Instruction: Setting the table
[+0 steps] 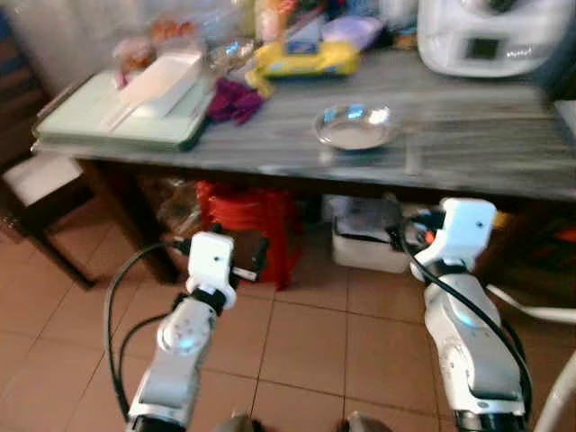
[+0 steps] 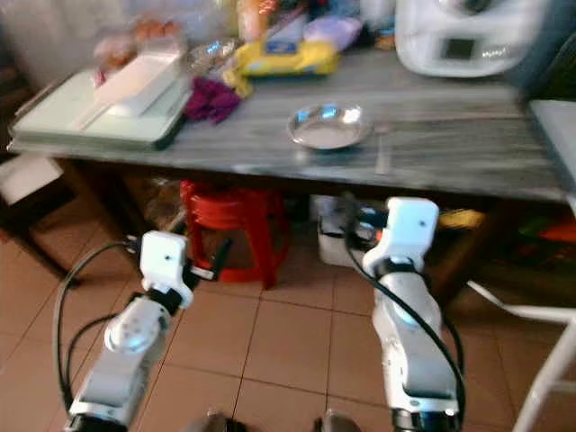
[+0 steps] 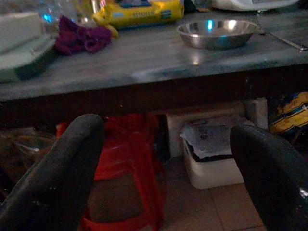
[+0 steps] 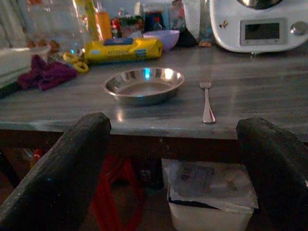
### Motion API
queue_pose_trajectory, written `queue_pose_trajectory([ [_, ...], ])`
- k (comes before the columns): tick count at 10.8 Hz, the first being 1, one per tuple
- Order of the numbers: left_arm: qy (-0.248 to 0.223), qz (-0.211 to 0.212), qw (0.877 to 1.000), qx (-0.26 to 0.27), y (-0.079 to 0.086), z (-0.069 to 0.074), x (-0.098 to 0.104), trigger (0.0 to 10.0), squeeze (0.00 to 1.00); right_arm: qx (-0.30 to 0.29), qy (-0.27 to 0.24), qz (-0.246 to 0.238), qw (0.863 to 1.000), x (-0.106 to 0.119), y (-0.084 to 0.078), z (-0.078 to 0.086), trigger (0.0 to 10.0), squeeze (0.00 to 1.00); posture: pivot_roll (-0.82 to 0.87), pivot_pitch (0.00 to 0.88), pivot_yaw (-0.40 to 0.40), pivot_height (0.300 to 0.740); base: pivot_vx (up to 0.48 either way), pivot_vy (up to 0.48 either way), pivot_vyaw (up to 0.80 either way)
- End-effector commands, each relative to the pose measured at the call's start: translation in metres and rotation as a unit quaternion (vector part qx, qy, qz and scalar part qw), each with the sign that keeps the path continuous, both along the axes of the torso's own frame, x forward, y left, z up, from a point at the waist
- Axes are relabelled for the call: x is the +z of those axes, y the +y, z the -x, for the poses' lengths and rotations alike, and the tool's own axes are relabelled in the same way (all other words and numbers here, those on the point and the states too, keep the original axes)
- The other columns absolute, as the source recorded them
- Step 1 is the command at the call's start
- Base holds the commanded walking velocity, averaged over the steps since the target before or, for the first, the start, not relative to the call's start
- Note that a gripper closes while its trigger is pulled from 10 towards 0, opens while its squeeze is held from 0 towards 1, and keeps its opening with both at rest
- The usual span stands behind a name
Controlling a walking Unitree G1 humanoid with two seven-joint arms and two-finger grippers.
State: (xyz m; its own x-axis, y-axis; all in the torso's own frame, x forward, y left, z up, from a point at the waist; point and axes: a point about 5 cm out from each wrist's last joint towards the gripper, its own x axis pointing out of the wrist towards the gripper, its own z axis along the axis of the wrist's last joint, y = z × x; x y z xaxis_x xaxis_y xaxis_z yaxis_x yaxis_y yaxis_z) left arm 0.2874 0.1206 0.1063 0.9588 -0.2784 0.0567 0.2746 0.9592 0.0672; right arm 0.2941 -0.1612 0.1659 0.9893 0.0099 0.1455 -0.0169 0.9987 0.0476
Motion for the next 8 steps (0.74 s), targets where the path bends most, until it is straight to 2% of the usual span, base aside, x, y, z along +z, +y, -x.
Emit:
queue_pose_trajectory([
  [1, 0.007, 0.001, 1.000, 0.001, -0.0002, 0.0014, -0.0020, 10.0, 0.00, -0.007, 0.001, 0.002, 1.000, 0.0001, -0.0026, -0.0010, 10.0, 0.00, -0.15, 0.130, 0.074, 0.740, -0.326, 0.000, 0.00],
  [8, 0.013, -0.009, 1.000, -0.011, -0.0010, 0.0008, -0.0041, 10.0, 0.00, -0.014, 0.005, 0.002, 1.000, -0.0038, -0.0031, -0.0036, 10.0, 0.00, -0.14, 0.122, 0.079, 0.740, -0.305, 0.000, 0.00],
])
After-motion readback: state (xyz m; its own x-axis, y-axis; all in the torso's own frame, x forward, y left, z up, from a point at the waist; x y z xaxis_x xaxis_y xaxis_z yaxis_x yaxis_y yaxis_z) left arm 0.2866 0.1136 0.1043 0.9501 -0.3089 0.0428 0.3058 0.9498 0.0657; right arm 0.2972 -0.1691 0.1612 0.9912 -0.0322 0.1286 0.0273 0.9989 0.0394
